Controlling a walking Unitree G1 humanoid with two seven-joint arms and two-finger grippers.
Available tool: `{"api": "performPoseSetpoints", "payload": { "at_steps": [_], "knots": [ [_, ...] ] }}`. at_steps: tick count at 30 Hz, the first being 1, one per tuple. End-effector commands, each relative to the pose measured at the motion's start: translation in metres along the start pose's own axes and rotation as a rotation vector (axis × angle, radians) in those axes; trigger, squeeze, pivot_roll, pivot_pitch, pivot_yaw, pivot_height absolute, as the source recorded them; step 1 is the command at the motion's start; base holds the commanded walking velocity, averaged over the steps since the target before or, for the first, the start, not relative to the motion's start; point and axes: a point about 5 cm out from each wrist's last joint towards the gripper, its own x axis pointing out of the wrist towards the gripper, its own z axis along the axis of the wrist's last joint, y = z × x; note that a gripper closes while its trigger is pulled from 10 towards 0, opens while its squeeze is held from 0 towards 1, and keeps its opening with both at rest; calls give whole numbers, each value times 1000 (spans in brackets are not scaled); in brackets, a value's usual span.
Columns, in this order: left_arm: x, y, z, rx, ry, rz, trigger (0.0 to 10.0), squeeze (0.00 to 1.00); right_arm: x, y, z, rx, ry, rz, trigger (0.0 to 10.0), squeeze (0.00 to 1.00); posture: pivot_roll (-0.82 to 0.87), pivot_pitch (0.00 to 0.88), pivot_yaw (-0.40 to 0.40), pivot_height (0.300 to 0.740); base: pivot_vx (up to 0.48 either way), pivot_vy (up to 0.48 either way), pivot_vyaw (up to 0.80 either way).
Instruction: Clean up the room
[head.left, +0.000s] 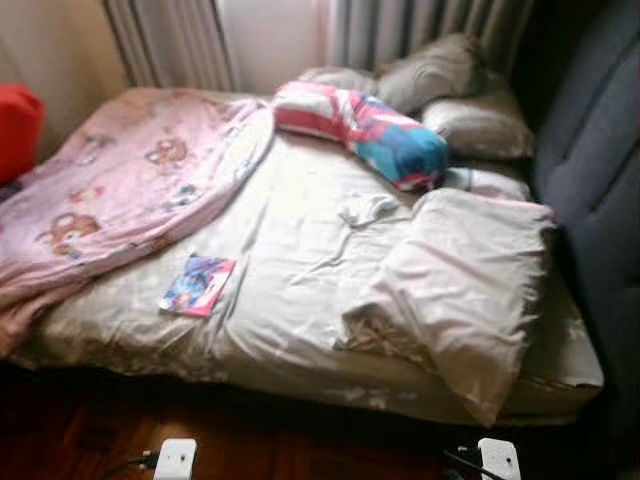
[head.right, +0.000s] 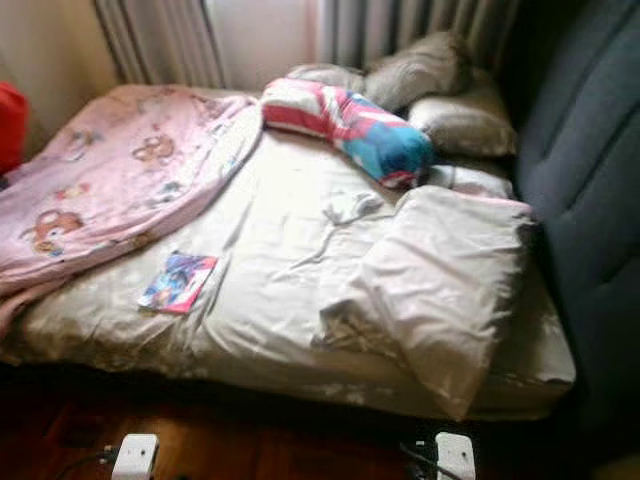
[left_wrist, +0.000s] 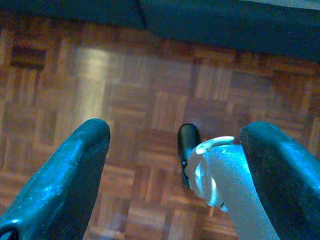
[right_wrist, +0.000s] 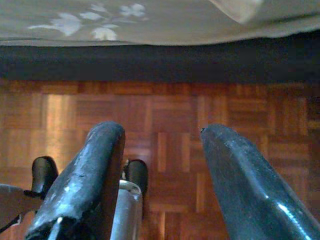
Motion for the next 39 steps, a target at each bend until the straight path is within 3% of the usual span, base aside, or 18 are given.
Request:
{"api": "performPoseSetpoints", "payload": {
  "at_steps": [1,9,23,39],
  "knots": [
    [-1,0,-4,-7,22,6,10000,0,-1,-1,-4,20,12,-5,10000,0,130,40,-7,740,0,0,-775],
    [0,-2,-2,-10,20,7,10000,0,-1,-2,-4,17,14,-4,10000,0,132,45,-9,740,0,0,-775],
    [0,-2,-1,-6,18,-1,10000,0,-1,-1,-2,24,-9,-3,10000,0,133,46,-8,740,0,0,0],
    [1,-3,-1,-2,19,-4,10000,0,-1,-1,-1,27,-15,2,10000,0,133,46,-7,740,301,0,-317]
  ]
}}
